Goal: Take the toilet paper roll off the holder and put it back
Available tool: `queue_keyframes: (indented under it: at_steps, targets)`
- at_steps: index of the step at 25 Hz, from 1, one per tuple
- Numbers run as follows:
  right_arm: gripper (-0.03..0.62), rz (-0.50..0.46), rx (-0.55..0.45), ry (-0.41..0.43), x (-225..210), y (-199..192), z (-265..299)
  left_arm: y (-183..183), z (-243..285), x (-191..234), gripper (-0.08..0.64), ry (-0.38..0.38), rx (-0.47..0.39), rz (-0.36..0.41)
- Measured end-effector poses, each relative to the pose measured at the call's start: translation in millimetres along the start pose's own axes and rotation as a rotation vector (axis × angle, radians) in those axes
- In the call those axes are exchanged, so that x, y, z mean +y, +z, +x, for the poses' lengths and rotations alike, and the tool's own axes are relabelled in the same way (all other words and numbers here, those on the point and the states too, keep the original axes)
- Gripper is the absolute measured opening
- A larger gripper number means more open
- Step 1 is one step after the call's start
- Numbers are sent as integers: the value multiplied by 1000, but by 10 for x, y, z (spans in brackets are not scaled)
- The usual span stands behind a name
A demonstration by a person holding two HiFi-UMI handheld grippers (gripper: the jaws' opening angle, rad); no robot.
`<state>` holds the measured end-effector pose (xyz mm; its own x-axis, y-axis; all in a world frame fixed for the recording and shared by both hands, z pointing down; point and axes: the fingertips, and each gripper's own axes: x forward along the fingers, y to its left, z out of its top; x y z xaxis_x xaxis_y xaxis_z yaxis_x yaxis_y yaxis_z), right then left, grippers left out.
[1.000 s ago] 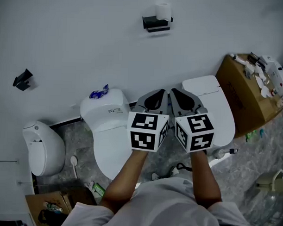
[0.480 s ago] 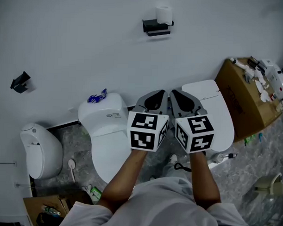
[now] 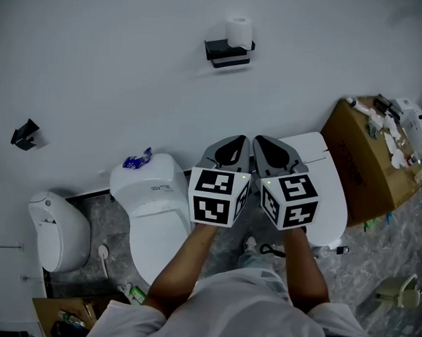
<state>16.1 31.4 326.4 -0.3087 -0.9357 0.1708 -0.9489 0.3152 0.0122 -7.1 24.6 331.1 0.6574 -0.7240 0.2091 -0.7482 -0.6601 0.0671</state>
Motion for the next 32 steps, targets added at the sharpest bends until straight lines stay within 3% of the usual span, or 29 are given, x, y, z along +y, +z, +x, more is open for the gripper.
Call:
queue_keyframes:
  at_steps: [18, 32]
  targets:
    - [2, 14, -2, 102, -1173, 141, 788, 337, 1378, 95, 5, 100, 20, 9]
    - [2, -2, -3, 168, -1338, 198, 1140, 379, 1656, 354, 5, 172, 18, -14]
